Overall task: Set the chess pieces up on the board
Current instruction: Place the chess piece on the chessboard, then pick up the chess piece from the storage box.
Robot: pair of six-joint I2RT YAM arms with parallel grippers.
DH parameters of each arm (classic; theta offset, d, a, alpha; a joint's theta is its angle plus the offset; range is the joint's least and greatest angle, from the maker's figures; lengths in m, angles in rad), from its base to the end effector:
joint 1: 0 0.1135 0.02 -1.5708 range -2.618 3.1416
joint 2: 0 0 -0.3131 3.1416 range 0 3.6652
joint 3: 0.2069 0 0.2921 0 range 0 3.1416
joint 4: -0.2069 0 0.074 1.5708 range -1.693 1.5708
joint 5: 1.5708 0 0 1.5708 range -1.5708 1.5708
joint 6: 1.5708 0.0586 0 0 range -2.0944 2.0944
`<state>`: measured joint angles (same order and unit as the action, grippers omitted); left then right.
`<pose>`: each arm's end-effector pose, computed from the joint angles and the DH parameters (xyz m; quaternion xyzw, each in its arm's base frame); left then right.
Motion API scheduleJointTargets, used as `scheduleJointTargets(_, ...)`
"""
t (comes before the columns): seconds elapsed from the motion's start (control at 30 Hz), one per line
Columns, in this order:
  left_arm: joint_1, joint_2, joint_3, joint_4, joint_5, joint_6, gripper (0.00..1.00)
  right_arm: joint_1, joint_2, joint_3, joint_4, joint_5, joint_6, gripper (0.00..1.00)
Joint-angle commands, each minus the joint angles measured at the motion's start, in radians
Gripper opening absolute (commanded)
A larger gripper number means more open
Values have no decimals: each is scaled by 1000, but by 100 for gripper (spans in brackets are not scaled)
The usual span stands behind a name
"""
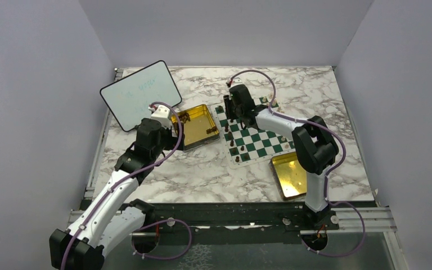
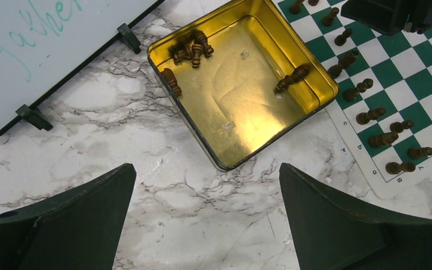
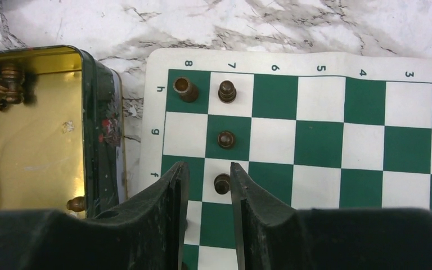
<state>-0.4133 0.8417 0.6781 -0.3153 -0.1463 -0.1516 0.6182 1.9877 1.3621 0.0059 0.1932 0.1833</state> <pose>0.2052 -0.0807 0.2988 0.0736 0.8500 -0.0843 0.5147 0.4309 0.2926 0.2046 -0.1478 0.8736 0.0988 0.4530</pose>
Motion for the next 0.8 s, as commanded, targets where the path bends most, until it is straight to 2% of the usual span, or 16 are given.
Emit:
scheduleJointTargets(0.0,4,-38,-8,20,-2,6,99,5,-38,72,-110,-45,48,38)
scheduleJointTargets(0.27,4,-112,-14,22,-75,7,99,48,-14,168,-91,-99,126,37)
scheduleJointTargets(0.53,4,-170,-18,27,-139,8,99,99,66,262,-132,-93,84,36)
scheduleJointTargets(0.77,4,-208,-29,44,-177,9,99,157,112,271,-95,-112,75,34)
